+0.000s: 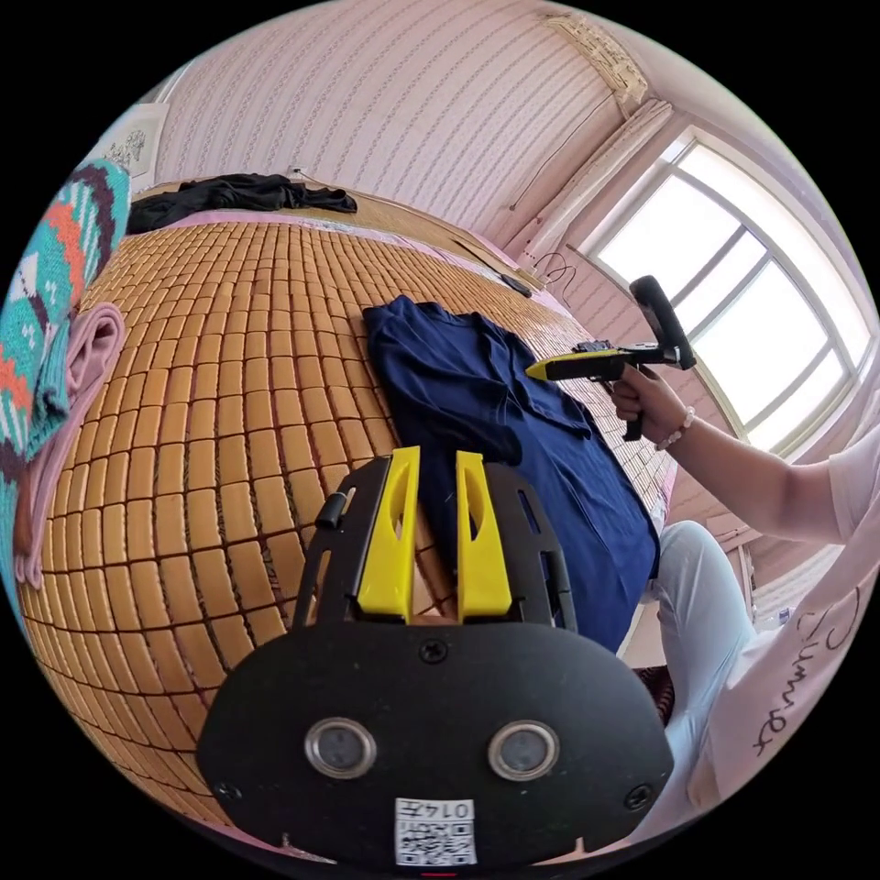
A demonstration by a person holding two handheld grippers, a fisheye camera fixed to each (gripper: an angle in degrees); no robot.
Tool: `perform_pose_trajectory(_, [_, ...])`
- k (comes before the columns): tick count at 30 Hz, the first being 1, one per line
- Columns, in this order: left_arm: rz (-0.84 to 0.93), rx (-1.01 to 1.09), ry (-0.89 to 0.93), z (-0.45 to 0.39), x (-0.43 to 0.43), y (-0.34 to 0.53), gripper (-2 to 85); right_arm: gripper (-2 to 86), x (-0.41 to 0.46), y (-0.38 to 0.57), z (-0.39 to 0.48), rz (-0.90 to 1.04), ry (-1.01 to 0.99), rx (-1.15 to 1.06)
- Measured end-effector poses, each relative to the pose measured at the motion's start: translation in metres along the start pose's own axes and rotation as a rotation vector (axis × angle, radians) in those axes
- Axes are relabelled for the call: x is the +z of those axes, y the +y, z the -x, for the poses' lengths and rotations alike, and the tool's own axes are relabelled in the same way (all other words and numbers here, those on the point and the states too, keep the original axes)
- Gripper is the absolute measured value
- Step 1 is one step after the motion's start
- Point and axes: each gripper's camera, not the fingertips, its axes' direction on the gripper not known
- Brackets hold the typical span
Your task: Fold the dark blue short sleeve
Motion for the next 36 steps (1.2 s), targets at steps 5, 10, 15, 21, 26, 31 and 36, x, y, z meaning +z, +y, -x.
perform_pose_trajectory(5, [0.032,0.055,-0.066,-0.024,0.022,-0.011,8.6,4.7,0.010,-0.039,0.027,0.004,-0.034,-0.113])
perform_pose_trajectory(10, [0.109,0.050,-0.172,-0.032,0.040,-0.018,3.1,6.8,0.034,-0.105,0.049,0.007,0.017,-0.145])
perform_pose_trajectory(15, [0.080,-0.009,-0.119,-0.018,0.034,-0.022,-0.8,0.7,0.049,-0.144,0.053,0.097,-0.004,-0.126])
perform_pose_trajectory(21, [0.077,0.001,-0.143,-0.008,0.022,-0.031,-0.9,-0.3,0.032,-0.168,0.069,0.058,-0.019,-0.189])
perform_pose_trajectory(26, [0.107,-0.017,-0.161,0.000,0.031,-0.034,-0.2,2.7,0.040,-0.175,0.072,0.139,0.024,-0.193])
perform_pose_trajectory(31, [0.110,-0.021,-0.207,-0.001,0.027,-0.043,4.2,4.2,0.000,-0.145,0.077,0.066,0.057,-0.245])
perform_pose_trajectory(36, [0.006,0.059,-0.083,-0.028,0.022,-0.055,5.8,4.3,0.000,-0.100,0.068,0.196,0.140,-0.281])
